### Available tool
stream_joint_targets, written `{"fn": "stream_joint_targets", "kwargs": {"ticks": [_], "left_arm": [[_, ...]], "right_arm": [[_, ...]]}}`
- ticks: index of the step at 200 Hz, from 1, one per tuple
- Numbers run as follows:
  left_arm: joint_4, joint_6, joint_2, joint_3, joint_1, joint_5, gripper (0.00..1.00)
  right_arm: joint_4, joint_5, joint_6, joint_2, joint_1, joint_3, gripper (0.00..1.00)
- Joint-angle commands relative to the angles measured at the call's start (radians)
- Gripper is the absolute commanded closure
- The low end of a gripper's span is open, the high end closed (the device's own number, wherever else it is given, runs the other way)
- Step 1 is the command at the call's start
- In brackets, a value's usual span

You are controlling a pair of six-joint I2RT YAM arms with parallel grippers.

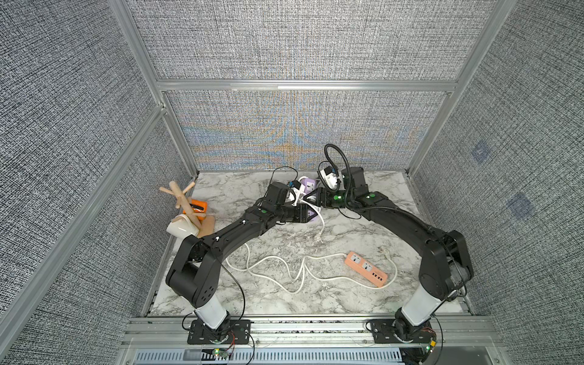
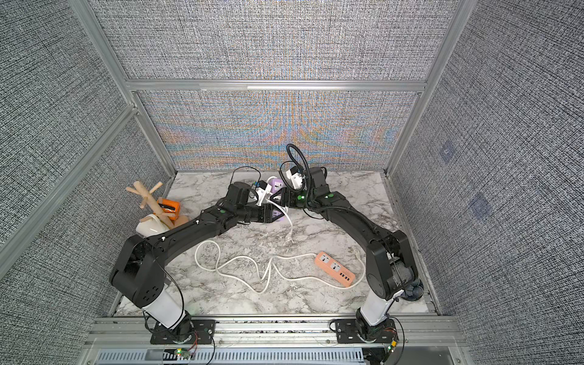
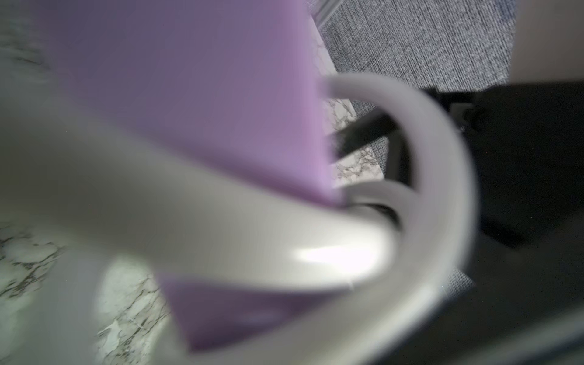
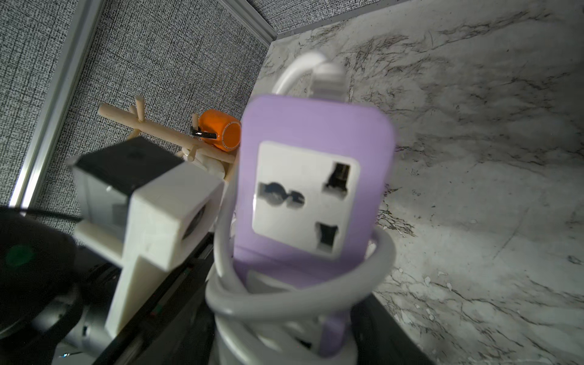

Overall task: Unwrap the cord wrapped around the power strip
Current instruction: Unwrap the power cord from the power strip.

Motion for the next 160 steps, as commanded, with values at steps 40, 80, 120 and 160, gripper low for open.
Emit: {"fn": "stream_joint_targets", "kwargs": {"ticks": [40, 80, 120, 160], "left_arm": [[0.140, 0.113, -0.003, 0.000, -0.011, 0.119, 0.14], [0.104, 0.124, 0.019, -0.004, 0.003, 0.098, 0.06], [0.089, 0.142, 0.050, -0.049, 0.022, 0.086, 0.01], [0.121, 0.119, 0.132, -0.079, 0.027, 0.089, 0.01]], "right_arm": [[0.084, -0.001, 0.026, -0.002, -0.013, -0.040, 0.75], [0.087, -0.001, 0.011, 0.008, -0.022, -0.072, 0.80], [0.092, 0.004, -0.004, 0.032, -0.033, -0.118, 0.82], [0.082, 0.028, -0.022, 0.074, -0.034, -0.154, 0.82]]}}
